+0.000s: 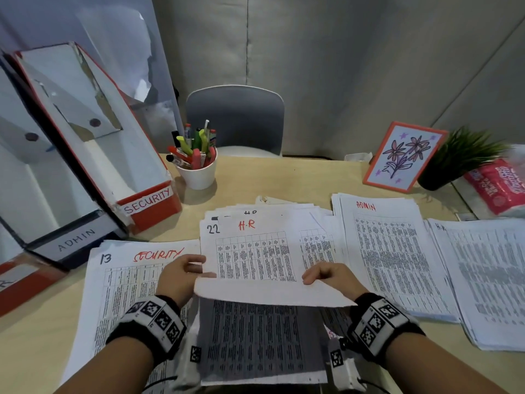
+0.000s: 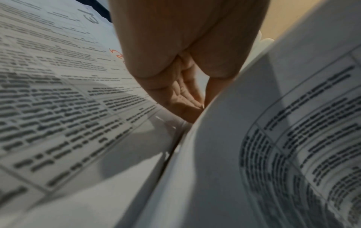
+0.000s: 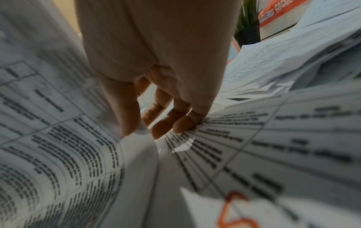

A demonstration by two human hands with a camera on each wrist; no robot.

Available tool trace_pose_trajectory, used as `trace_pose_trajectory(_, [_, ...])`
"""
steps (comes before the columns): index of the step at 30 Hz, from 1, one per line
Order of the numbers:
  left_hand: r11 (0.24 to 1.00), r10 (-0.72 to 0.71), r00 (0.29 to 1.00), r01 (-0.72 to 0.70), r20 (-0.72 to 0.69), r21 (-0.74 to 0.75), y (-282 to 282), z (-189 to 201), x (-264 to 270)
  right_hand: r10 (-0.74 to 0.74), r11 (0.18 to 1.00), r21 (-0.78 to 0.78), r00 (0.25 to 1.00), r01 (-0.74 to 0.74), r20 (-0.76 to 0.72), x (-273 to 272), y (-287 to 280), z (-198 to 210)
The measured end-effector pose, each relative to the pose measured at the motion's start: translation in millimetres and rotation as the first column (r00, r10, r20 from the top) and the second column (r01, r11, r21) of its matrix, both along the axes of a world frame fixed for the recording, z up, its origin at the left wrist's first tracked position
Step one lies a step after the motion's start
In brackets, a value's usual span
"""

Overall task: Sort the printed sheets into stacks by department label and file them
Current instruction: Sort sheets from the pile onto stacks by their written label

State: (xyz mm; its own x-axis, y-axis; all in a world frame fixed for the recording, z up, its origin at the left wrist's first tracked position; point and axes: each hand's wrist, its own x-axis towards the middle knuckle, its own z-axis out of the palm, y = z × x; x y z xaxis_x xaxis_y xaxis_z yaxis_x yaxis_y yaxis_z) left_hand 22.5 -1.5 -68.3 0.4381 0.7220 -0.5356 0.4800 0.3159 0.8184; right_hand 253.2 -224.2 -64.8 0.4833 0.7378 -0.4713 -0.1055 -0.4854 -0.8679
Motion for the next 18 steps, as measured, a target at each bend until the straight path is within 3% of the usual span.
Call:
trace_pose_trajectory(2, [1.0,0.028,1.0,-0.028,0.012,-0.015,-0.2,2.0,2.2,-0.012,1.0,0.002,1.0,0.012,-0.016,-0.5,0.5,0.3])
trace_pose_trajectory(6, [0.989,-0.012,1.0,0.016,-0.029,0.147,-5.0,4.9,1.2,-0.054,0.998,-0.018,0.998,0.054,-0.01,-6.6,1.7,1.3])
trace_pose_trajectory(13, [0.987,-0.158,0.986,0.158,-0.046,0.003,-5.4,6.5,0.6,-0.095,0.994,-0.049,0.993,0.099,0.071,-12.8,3.3,1.2])
trace_pose_trajectory(18, [0.96,-0.275,0.957,0.279,-0.09,0.03,-6.1,9.8,-3.0,-0.156,0.985,-0.07,0.986,0.16,0.06,-12.8,2.7,-0.8])
